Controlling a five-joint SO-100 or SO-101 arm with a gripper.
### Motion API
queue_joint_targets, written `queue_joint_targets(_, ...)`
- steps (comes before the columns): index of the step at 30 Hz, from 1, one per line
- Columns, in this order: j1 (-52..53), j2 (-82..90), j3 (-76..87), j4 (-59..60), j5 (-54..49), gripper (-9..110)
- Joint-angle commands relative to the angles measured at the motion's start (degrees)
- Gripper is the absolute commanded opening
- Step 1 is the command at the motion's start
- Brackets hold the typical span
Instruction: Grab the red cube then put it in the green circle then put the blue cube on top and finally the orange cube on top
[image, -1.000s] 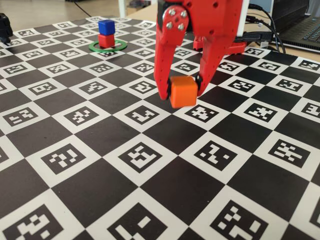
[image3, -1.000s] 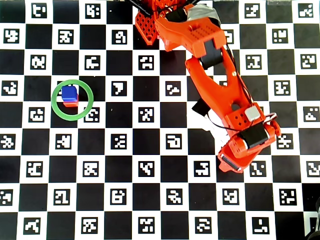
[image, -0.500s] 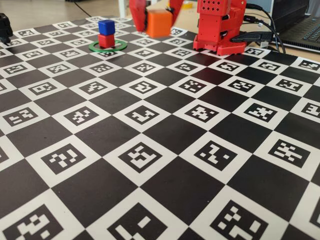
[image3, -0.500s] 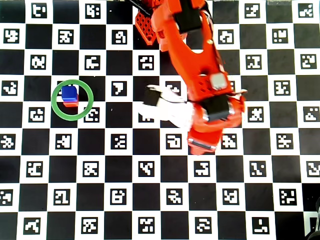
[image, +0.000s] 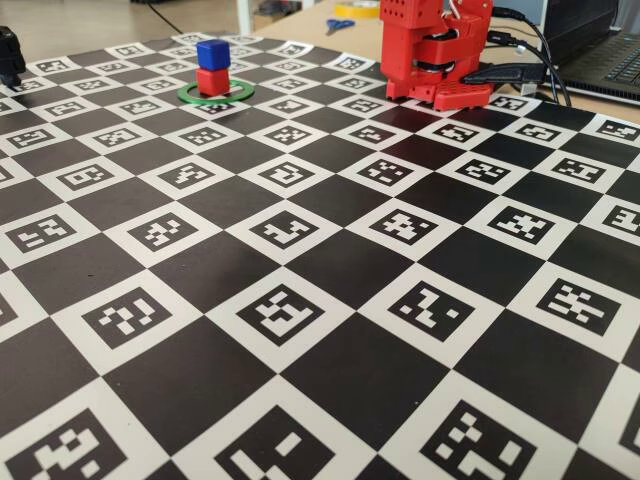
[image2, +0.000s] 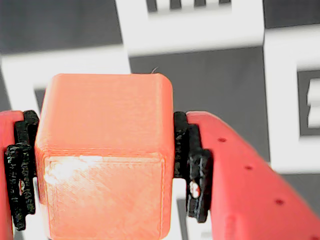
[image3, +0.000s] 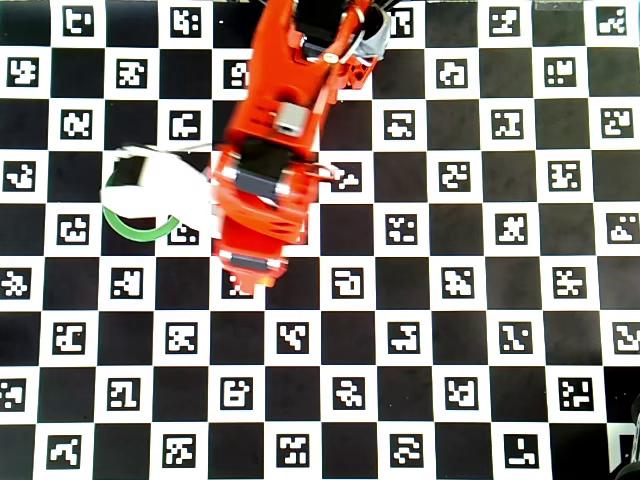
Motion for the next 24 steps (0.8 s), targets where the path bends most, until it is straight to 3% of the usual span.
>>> queue_joint_targets(1, 6.86, 3.34, -1.67, -1.05, -8.17, 8)
queue_joint_targets(14, 21.27, -3.60, -6.50, 3.69, -25.66, 6)
queue_joint_targets(24, 25.75, -8.88, -11.60, 7.03, -31.64, 6)
